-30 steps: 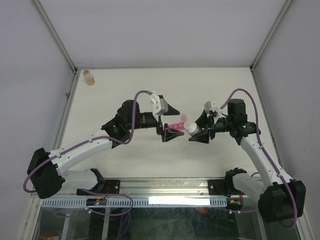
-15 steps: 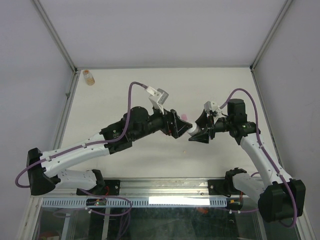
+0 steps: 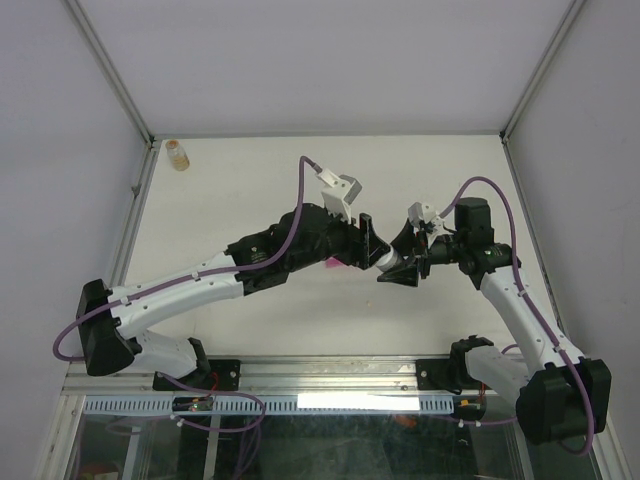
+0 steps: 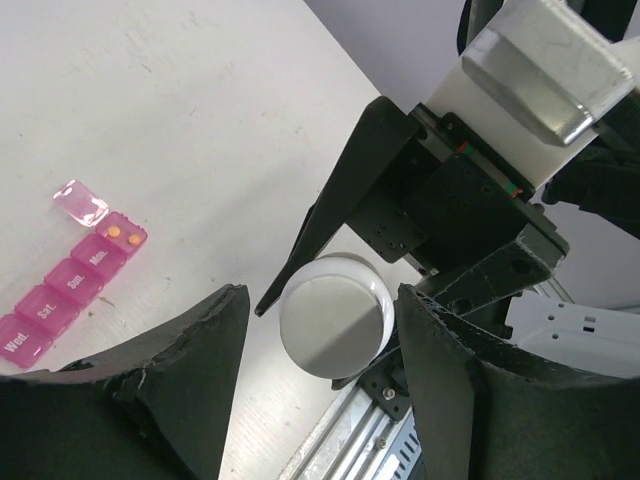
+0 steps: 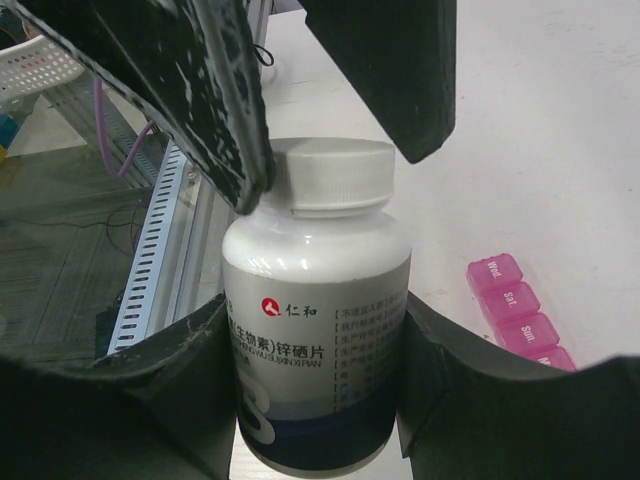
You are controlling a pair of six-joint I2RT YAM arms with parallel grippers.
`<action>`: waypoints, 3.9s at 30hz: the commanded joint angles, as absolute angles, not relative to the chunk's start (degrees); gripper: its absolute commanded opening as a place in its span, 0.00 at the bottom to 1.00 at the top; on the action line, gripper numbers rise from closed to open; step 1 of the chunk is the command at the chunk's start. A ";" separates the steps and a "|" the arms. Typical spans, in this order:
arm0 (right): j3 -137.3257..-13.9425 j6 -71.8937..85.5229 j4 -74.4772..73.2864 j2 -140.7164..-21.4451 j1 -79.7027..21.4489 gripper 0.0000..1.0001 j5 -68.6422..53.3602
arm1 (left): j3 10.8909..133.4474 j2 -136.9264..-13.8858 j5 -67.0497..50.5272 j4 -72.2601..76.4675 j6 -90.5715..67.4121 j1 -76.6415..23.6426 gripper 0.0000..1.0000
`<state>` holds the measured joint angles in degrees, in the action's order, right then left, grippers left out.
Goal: Sort the pills into containers
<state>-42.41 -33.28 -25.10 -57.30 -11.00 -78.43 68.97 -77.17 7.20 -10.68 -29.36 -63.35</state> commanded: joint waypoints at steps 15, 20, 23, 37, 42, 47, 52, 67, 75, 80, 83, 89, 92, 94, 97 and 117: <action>-44.44 -33.13 -22.88 -56.94 -10.79 0.00 -79.31 | 73.25 -78.97 -5.02 -12.39 -24.44 -63.50 0.26; -44.52 -33.13 -22.94 -56.79 -10.75 0.00 -79.37 | 72.74 -79.68 -12.97 -12.32 -17.60 -63.54 0.22; -44.51 -33.06 -22.96 -56.78 -10.79 0.00 -79.37 | 71.98 -79.80 -17.70 -12.31 -10.41 -63.54 0.20; -44.47 -33.22 -23.03 -56.75 -10.72 0.00 -79.18 | 71.41 -78.19 -33.13 -11.79 22.33 -61.09 0.67; -44.39 -33.13 -22.90 -56.52 -10.59 0.00 -79.23 | 62.89 -71.74 -24.04 5.78 10.26 -60.60 0.99; -44.38 -33.12 -22.76 -56.71 -10.56 0.00 -79.29 | 56.82 -65.75 -20.04 13.17 0.84 -59.94 0.99; -44.40 -33.16 -22.76 -56.78 -10.55 0.00 -79.28 | 51.82 -61.75 -11.64 17.07 -11.73 -59.77 0.99; -44.32 -33.31 -22.90 -57.20 -10.55 0.00 -78.96 | 48.63 -60.68 1.38 15.62 -30.53 -60.47 0.74; -44.25 -33.40 -22.85 -57.37 -10.55 0.00 -78.73 | 61.70 -70.65 10.12 -1.55 -27.67 -64.68 0.64; -44.30 -33.40 -22.95 -57.39 -10.55 0.00 -78.68 | 66.50 -74.64 10.33 -5.28 -26.43 -65.30 0.64; -44.30 -33.47 -22.95 -57.39 -10.59 0.00 -78.74 | 68.01 -76.32 8.98 -6.08 -26.21 -65.27 0.63; -44.26 -33.44 -23.07 -57.30 -10.56 0.00 -78.77 | 69.42 -77.85 6.85 -6.86 -25.60 -65.30 0.45; -44.30 -33.42 -23.07 -57.22 -10.55 0.00 -78.90 | 69.29 -77.80 5.15 -6.96 -23.72 -65.30 0.35; -44.30 -33.44 -23.02 -57.14 -10.55 0.00 -78.98 | 68.79 -77.46 0.52 -6.30 -19.30 -65.30 0.26; -44.35 -33.36 -23.03 -57.00 -10.55 0.00 -79.19 | 66.56 -76.64 -12.71 -3.82 -7.59 -65.23 0.20; -44.21 -33.22 -22.85 -56.35 -10.55 0.00 -79.47 | 61.27 -67.39 2.79 4.16 -15.38 -63.20 0.98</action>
<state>-42.52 -33.52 -25.12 -56.95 -10.79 -79.26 60.86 -69.89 -6.13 -0.67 -2.79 -63.02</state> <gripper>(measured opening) 0.545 0.990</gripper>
